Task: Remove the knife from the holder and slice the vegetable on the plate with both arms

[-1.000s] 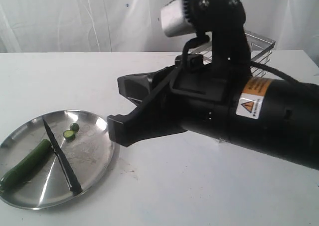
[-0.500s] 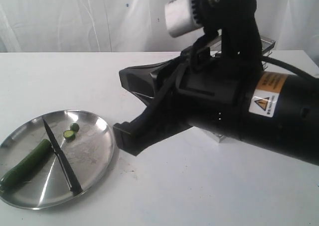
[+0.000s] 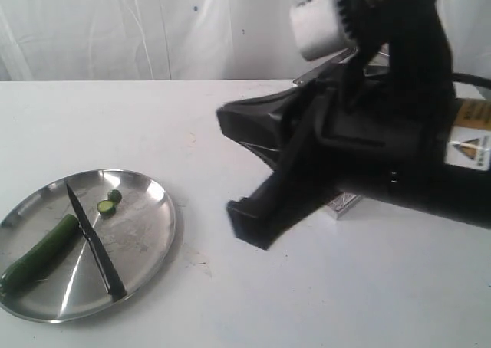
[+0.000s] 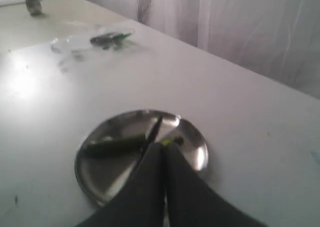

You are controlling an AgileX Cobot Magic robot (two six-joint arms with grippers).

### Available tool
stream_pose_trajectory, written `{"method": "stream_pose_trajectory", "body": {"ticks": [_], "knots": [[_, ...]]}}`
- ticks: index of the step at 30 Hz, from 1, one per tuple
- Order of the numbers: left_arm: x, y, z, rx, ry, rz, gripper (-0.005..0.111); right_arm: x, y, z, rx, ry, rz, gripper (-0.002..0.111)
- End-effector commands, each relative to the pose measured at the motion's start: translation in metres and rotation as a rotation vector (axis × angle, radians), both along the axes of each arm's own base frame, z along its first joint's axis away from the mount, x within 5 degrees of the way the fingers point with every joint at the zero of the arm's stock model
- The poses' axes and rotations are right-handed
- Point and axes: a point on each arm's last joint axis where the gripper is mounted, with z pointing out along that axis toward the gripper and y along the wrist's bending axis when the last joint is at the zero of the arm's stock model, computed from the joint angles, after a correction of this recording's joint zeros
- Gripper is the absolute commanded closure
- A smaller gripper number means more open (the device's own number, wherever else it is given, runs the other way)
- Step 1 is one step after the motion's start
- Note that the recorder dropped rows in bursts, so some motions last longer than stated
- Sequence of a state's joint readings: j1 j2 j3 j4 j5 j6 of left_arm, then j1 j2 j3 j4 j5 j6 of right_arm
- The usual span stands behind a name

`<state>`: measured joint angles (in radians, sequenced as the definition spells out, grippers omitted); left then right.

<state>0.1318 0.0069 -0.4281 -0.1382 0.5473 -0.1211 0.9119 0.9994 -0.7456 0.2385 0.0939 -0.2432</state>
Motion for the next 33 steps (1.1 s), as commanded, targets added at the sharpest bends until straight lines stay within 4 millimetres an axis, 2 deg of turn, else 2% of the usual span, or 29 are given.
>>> {"method": "stream_pose_trajectory", "body": {"ticks": [1,2,3,4,5,6,9,12,13,18,28,33], "knots": [[-0.001,0.0,0.002,-0.009,-0.015,-0.003,0.107,0.001,-0.048,-0.011,-0.077,0.031,-0.137,0.108],[-0.001,0.0,0.002,-0.009,-0.015,-0.003,0.107,0.0,-0.067,-0.019,-0.032,-0.011,-0.229,0.108],[-0.001,0.0,0.002,-0.009,-0.015,-0.003,0.107,-0.002,-0.075,-0.024,-0.02,-0.025,-0.263,0.108],[-0.001,0.0,0.002,-0.009,-0.015,-0.003,0.107,-0.008,-0.094,-0.04,-0.01,-0.055,-0.345,0.108],[-0.001,0.0,0.002,-0.009,-0.015,-0.003,0.107,-0.011,-0.102,-0.051,-0.019,-0.061,-0.381,0.108],[-0.001,0.0,0.002,-0.009,-0.015,-0.003,0.107,-0.022,-0.118,-0.072,-0.017,-0.078,-0.448,0.108],[-0.001,0.0,0.002,-0.009,-0.015,-0.003,0.107,-0.047,-0.141,-0.111,0.014,-0.115,-0.548,0.108],[-0.001,0.0,0.002,-0.009,-0.015,-0.003,0.107,-0.062,-0.15,-0.137,0.044,-0.161,-0.589,0.108],[-0.001,0.0,0.002,-0.009,-0.015,-0.003,0.107,-0.065,-0.152,-0.134,0.07,-0.198,-0.598,0.108],[-0.001,0.0,0.002,-0.009,-0.015,-0.003,0.107,-0.078,-0.152,-0.143,0.037,-0.144,-0.56,0.108],[-0.001,0.0,0.002,-0.009,-0.015,-0.003,0.107,-0.078,-0.154,-0.145,0.055,-0.108,-0.591,0.108],[-0.001,0.0,0.002,-0.009,-0.015,-0.003,0.107,-0.078,-0.155,-0.145,0.143,-0.044,-0.621,0.108]]}}
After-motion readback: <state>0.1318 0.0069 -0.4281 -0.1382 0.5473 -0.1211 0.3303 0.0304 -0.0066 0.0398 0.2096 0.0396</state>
